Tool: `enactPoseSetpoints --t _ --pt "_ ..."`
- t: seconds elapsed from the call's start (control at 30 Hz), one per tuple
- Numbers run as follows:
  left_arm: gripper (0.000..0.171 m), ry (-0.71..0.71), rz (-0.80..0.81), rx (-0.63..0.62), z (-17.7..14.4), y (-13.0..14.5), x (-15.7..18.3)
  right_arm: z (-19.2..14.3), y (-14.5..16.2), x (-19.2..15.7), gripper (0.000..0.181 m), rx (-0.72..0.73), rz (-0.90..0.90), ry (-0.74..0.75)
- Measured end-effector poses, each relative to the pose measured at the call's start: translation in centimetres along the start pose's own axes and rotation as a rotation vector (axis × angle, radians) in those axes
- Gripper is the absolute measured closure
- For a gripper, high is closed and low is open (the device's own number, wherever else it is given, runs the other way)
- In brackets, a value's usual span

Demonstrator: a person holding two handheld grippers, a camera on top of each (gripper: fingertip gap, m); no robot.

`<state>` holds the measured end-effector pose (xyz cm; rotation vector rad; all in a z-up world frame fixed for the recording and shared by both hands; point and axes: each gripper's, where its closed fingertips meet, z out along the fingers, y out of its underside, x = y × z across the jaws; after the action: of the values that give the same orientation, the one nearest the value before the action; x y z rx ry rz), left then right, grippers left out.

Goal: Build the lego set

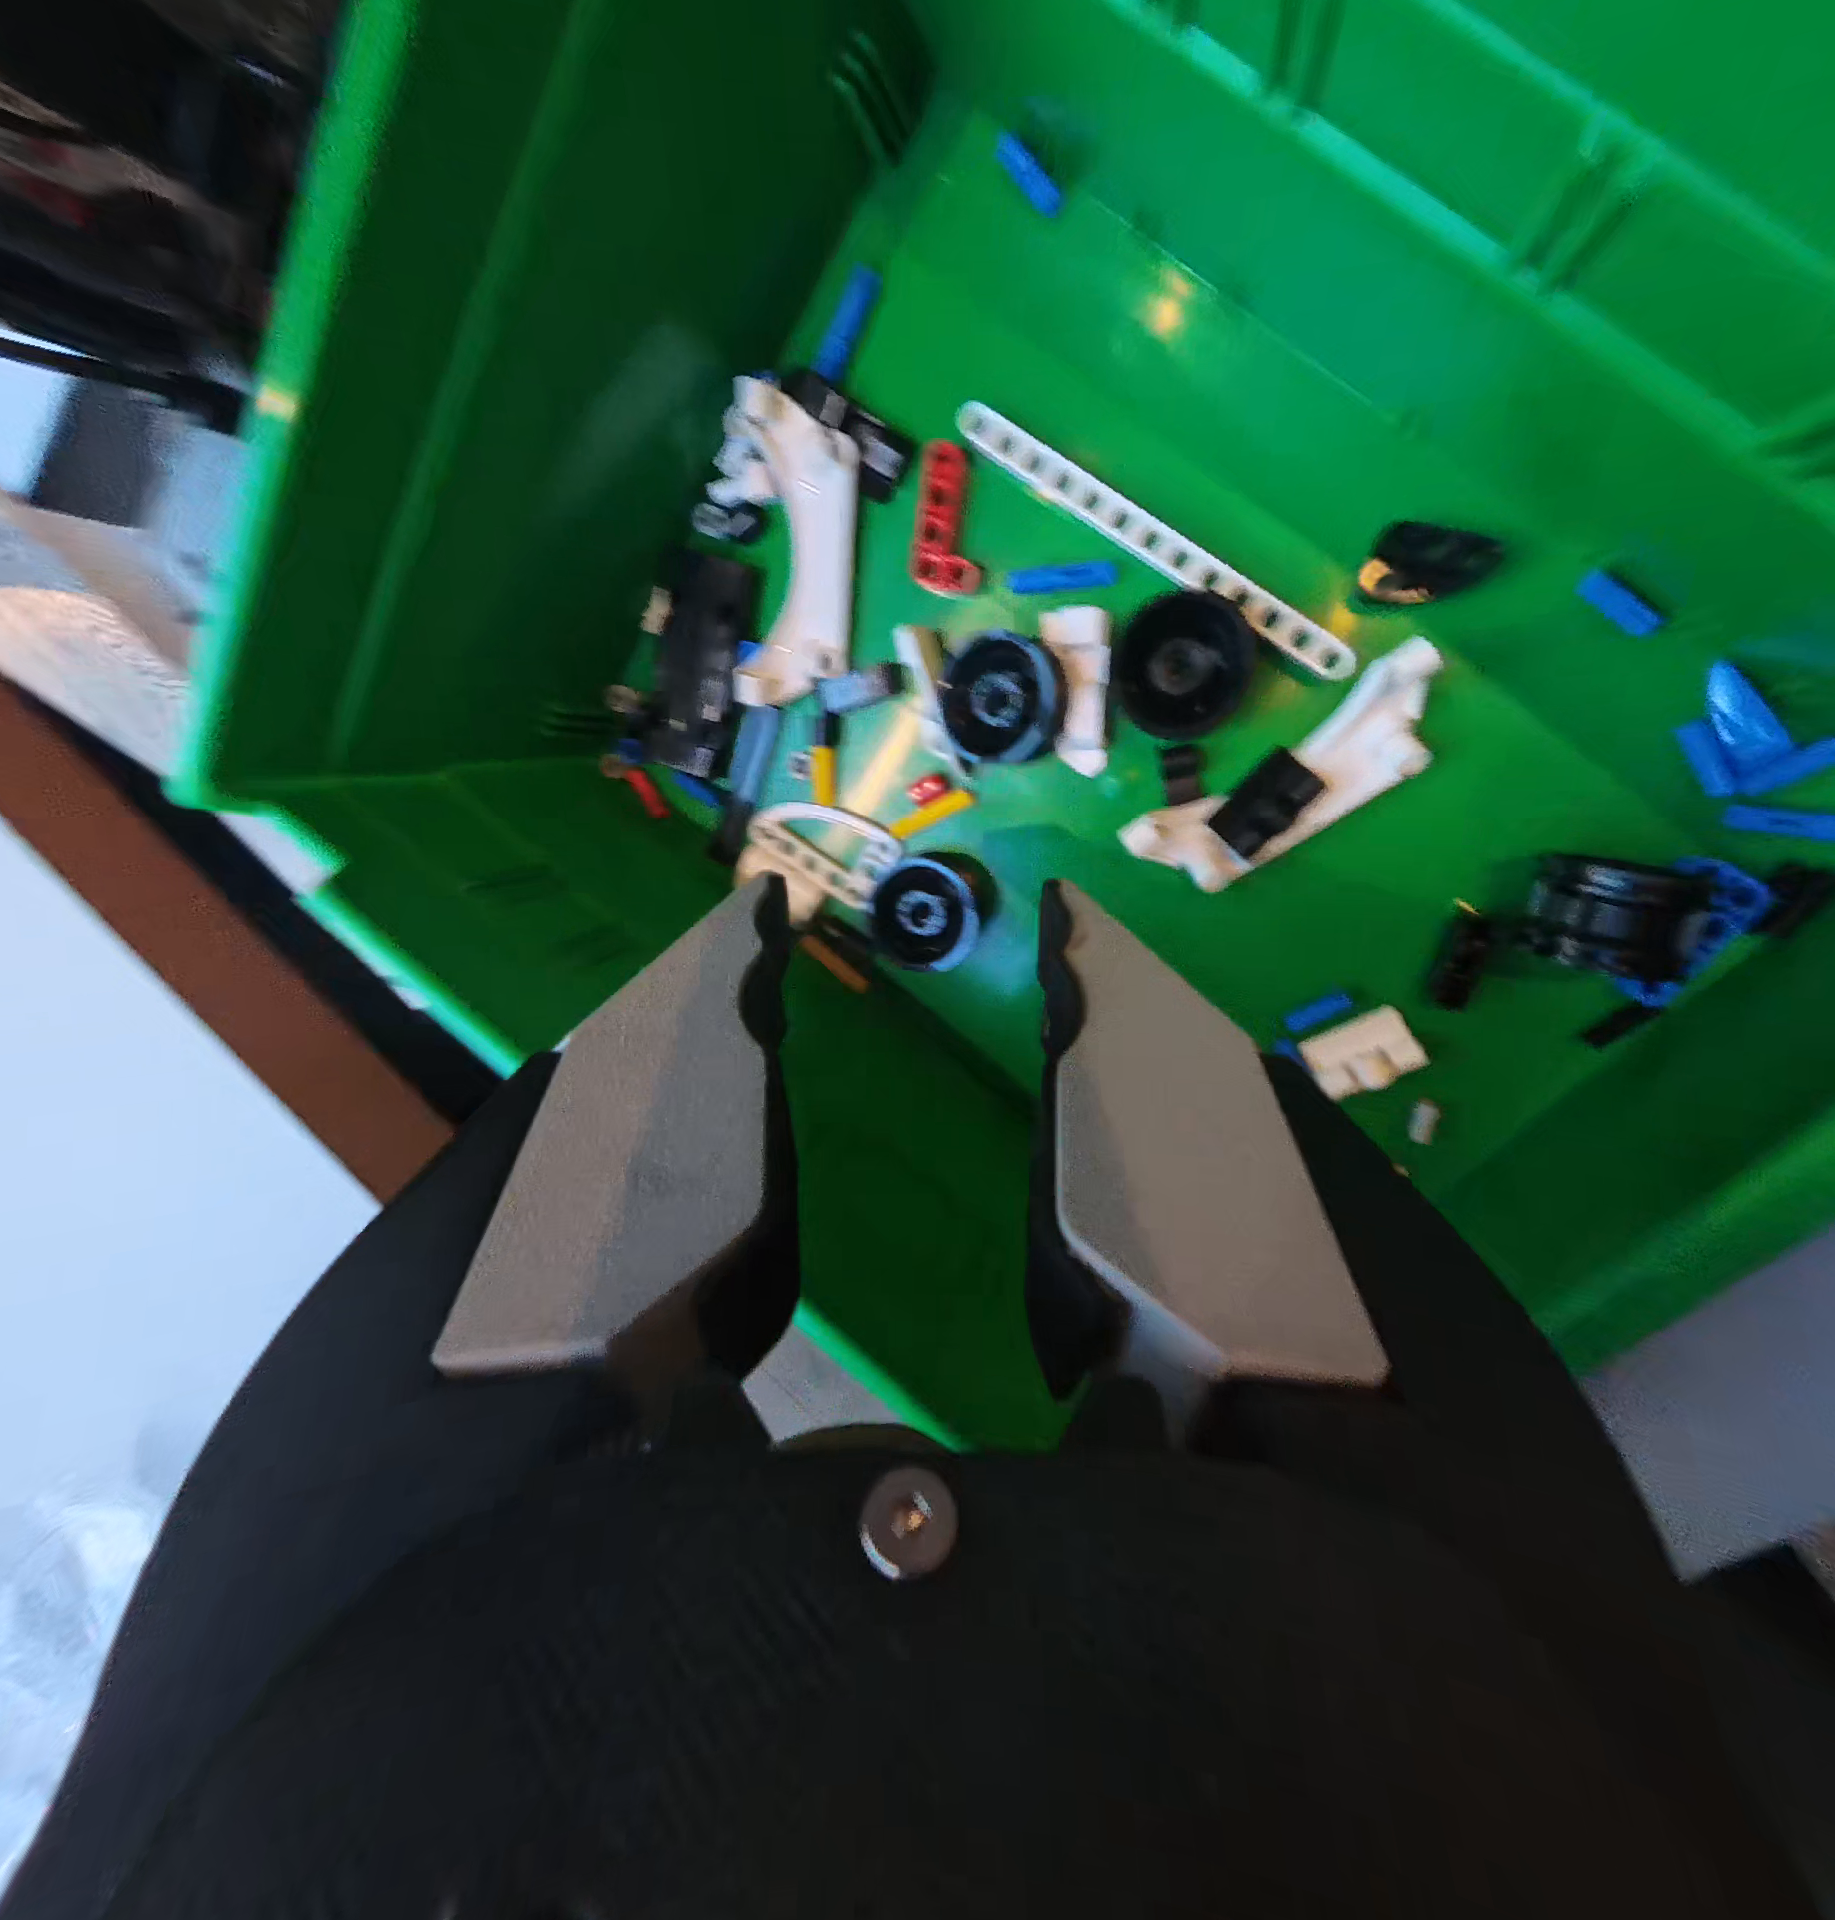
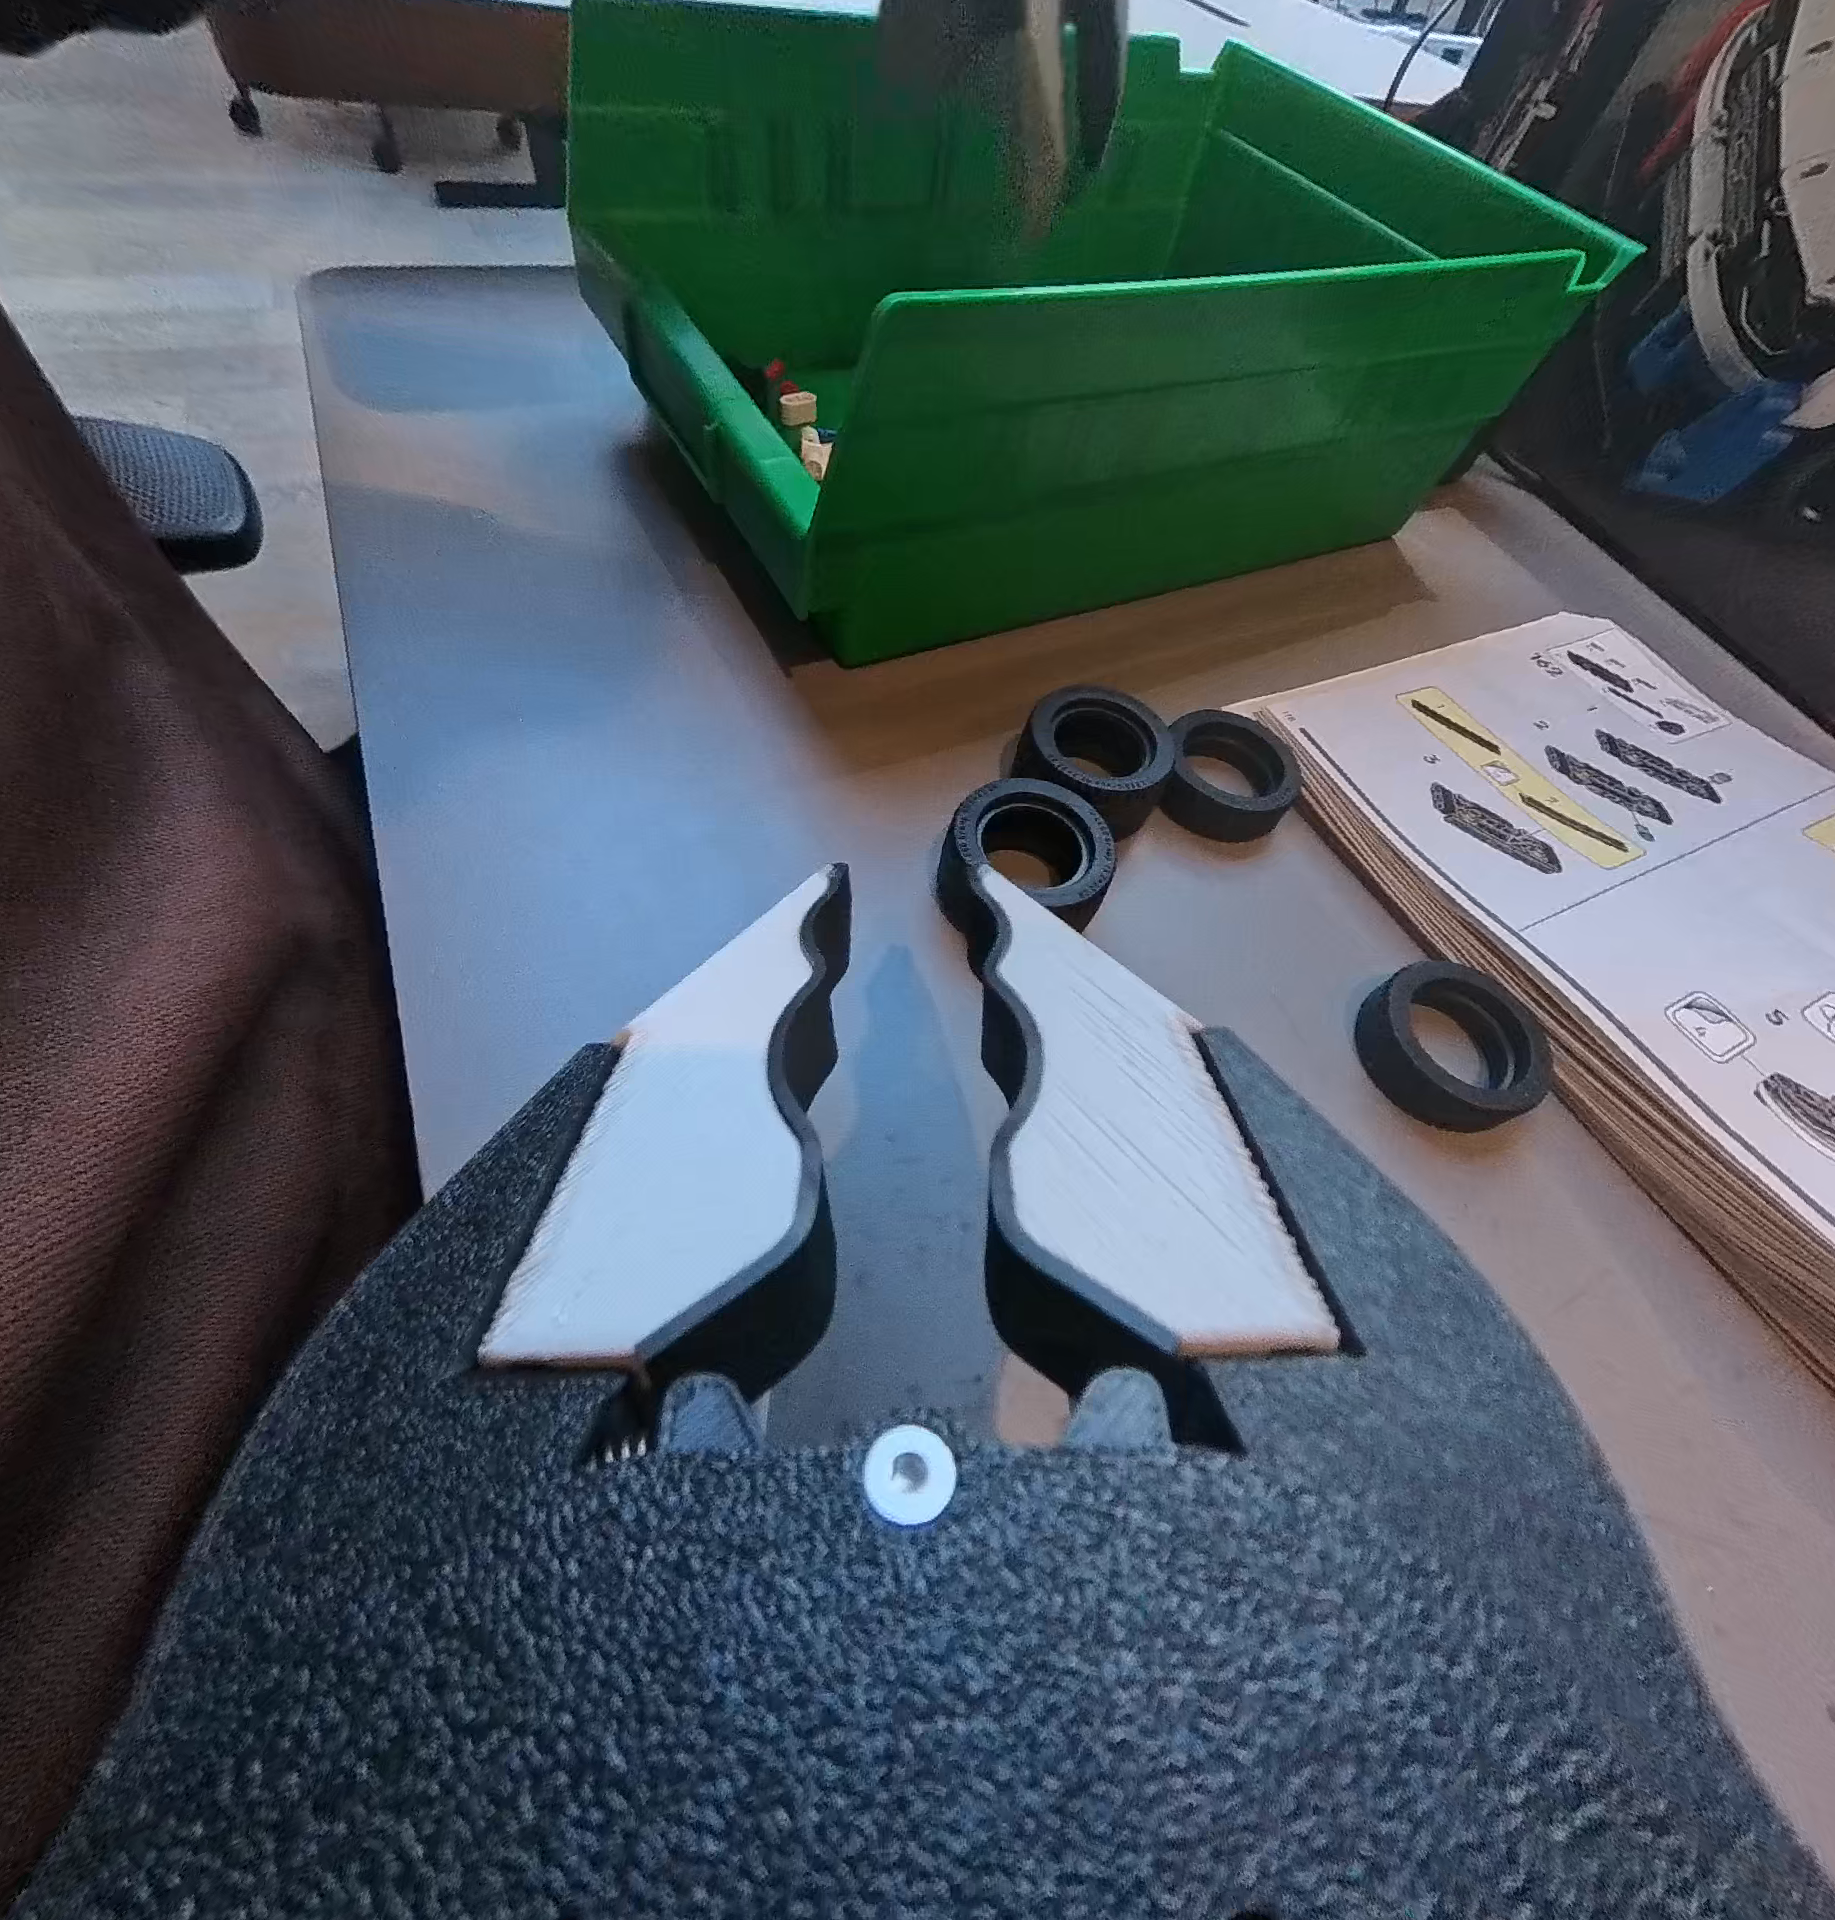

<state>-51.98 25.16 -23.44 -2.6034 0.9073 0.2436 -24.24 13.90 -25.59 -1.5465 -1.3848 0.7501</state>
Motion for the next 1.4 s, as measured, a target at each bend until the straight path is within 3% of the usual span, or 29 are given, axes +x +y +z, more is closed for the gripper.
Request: enactPoseSetpoints --t 0.13,0.37,0.6,0.7,0.77,0.83,0.93,1.0,1.13,1.27,1.4 --pt "0.135 -0.06 -0.088 0.053 -0.5 -1.6 -4.4 0.0 0.1 0.3 0.16 -0.004 0.015 0.007" --pt "0.16 -0.061 -0.084 0.03 2.2 -3.3 -6.5 0.1 0.3 0.5 0.16 -0.017 0.016 0.022" --pt "0.171 -0.12 0.011 -0.139 7.8 -3.5 -7.6 0.1 0.2 0.5 0.16 -0.014 0.017 0.025" --pt "0.171 -0.116 0.138 -0.358 9.0 -0.8 -7.0 0.0 0.1 0.6 0.16 -0.004 0.02 0.023" --pt "0.171 -0.036 0.249 -0.396 8.5 -0.7 -5.2 0.0 0.0 0.5 0.16 0.002 0.023 0.02" --pt "0.171 0.111 0.255 -0.39 7.5 -0.9 -3.2 -0.1 -0.1 0.5 0.16 0.008 0.028 0.015" --pt "0.171 -0.009 0.135 -0.294 6.7 -3.0 -7.1 -0.3 -0.3 0.5 0.16 0.026 0.036 0.01" --pt "0.171 0.003 0.064 -0.249 6.9 -3.8 -7.8 -0.4 -0.4 0.6 0.16 0.037 0.046 0.005" --pt "0.164 -0.057 0.094 -0.353 8.7 -1.8 -7.2 -0.7 -0.6 0.6 0.16 0.054 0.056 -0.003" --pt "0.15 -0.22 -0.106 -0.423 9.3 -0.3 -7.8 -1.0 -0.6 0.6 0.161 0.058 0.065 -0.002" --pt "0.125 -0.116 -0.458 -0.275 8.9 -1.1 -6.2 -1.4 -0.6 0.5 0.163 0.072 0.095 -0.008"
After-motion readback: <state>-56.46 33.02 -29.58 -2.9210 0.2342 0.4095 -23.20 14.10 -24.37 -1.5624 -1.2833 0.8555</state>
